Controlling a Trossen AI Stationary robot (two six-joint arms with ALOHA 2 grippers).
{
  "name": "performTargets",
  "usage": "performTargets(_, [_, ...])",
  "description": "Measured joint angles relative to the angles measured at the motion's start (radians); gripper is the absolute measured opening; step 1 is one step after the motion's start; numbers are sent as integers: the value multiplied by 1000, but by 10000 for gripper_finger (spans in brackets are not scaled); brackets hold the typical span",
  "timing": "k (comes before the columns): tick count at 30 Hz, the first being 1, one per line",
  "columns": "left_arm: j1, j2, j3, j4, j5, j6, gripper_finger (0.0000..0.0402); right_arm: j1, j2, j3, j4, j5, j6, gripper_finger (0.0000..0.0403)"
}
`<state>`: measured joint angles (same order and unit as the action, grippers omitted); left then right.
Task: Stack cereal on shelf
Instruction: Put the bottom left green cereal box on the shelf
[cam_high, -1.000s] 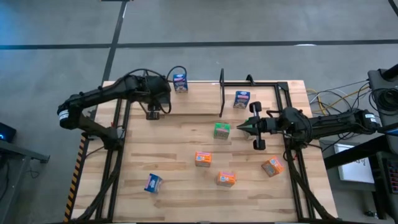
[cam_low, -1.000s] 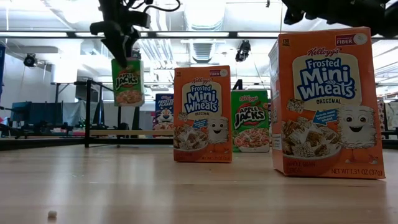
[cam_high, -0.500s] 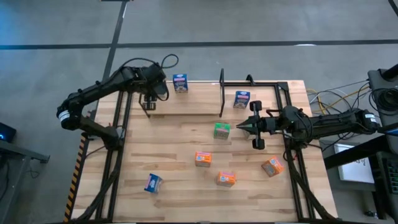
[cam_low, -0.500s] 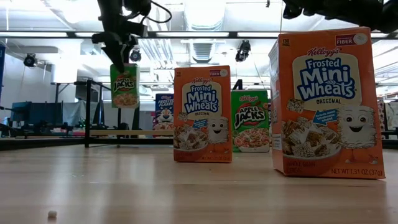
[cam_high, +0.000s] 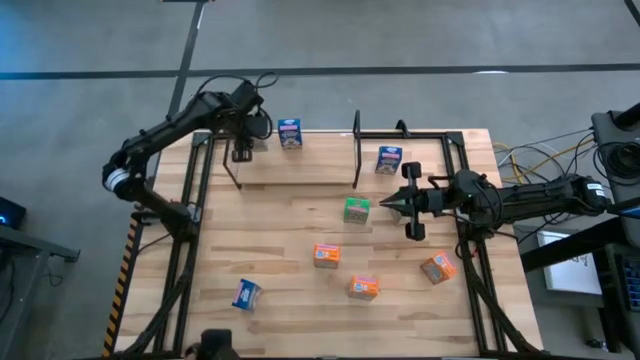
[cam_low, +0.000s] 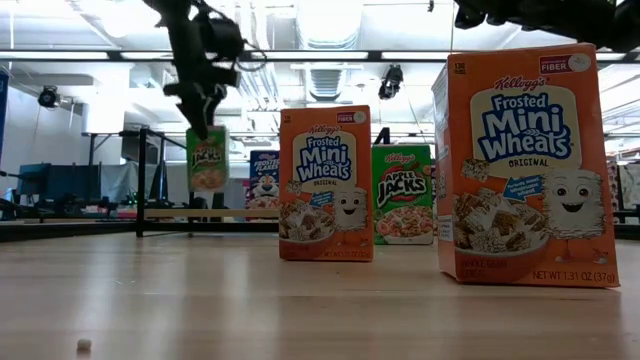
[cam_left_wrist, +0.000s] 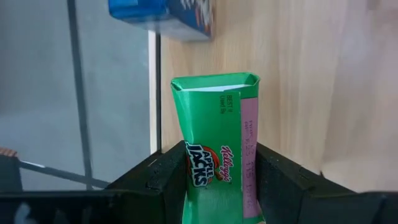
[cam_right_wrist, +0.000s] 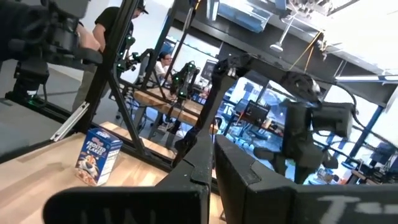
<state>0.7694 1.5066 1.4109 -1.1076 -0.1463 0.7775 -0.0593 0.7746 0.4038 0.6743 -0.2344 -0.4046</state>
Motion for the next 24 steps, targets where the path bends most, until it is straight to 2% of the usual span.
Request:
performTargets(8, [42, 78, 0, 45, 0, 31, 144, 0, 0, 0, -7, 0, -3, 9])
performTargets(24, [51, 101, 0, 84, -1, 37, 145, 0, 0, 0, -12, 0, -7, 9])
